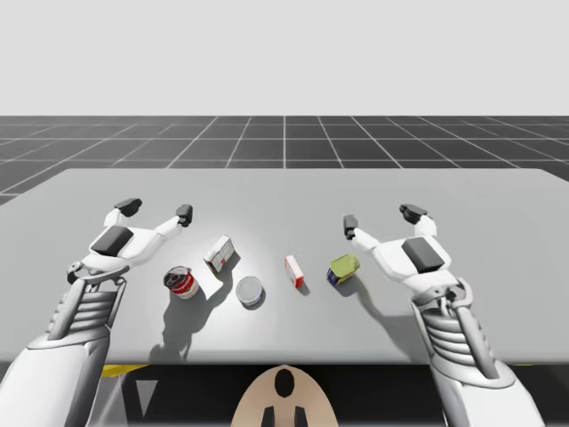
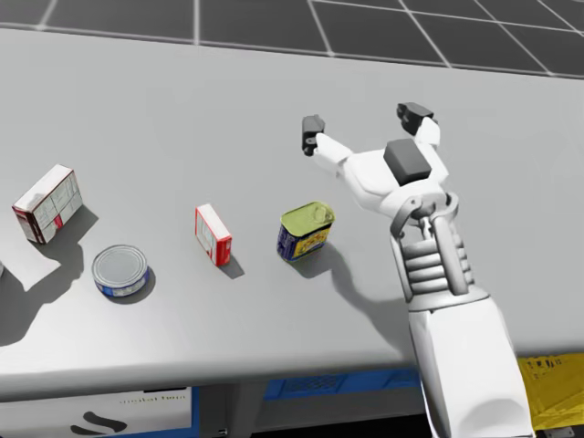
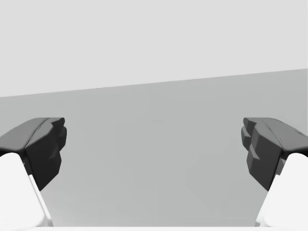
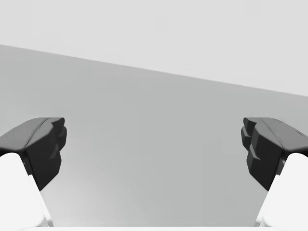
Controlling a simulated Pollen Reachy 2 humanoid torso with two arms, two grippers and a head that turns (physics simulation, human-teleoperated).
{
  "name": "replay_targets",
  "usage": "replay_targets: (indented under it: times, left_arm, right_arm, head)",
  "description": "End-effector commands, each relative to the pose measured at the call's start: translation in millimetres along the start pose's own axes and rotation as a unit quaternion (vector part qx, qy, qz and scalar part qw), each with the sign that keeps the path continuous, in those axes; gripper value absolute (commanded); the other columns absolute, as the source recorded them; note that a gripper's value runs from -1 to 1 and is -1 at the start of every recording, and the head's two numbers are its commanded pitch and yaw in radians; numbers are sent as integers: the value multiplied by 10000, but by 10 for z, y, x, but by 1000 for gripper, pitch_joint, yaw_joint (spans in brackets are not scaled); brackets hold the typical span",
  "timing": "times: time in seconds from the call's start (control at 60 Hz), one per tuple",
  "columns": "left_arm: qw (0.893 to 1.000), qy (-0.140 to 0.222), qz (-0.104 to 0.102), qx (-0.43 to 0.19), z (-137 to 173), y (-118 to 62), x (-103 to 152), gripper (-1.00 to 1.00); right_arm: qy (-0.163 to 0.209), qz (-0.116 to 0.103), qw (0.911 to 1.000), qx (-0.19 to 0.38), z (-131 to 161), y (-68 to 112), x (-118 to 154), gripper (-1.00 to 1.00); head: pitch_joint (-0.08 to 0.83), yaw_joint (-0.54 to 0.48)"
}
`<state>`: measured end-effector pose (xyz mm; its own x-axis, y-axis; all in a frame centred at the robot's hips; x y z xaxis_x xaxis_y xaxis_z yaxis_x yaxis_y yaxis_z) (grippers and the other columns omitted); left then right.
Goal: Pick up the potted meat can and lift it.
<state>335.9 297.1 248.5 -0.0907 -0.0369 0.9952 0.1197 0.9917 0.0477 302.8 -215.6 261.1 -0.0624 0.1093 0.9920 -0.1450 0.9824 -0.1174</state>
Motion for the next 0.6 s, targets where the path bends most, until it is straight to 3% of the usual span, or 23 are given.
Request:
replay_targets:
  times: [0.017, 0.067, 0.183, 0.3, 0.417, 0.6]
  left_arm:
    - [10000, 10, 5, 26, 0, 2, -5, -1000]
    - [10000, 29, 15, 36, -3, 2, -13, -1000]
    - [10000, 70, 8, 52, 0, -9, -30, -1000]
    - [10000, 82, -7, 49, -12, -7, -39, -1000]
    - [10000, 83, -17, 40, -24, -4, -45, -1000]
    - [9999, 89, -34, 52, -32, -8, -58, -1000]
  right_arm:
    - [168, 196, 9983, 522, 354, 92, 10, -1000]
    - [190, 231, 9970, 716, 446, 101, -16, -1000]
    - [204, -14, 9945, 1030, 662, 132, -137, -1000]
    - [304, 25, 9912, 1289, 825, 156, -311, -1000]
    - [323, -6, 9882, 1498, 879, 195, -507, -1000]
    - [671, -222, 9845, 1605, 826, 291, -846, -1000]
  head:
    - [677, -223]
    - [678, -223]
    - [680, -228]
    - [681, -237]
    - [679, -241]
    - [679, -239]
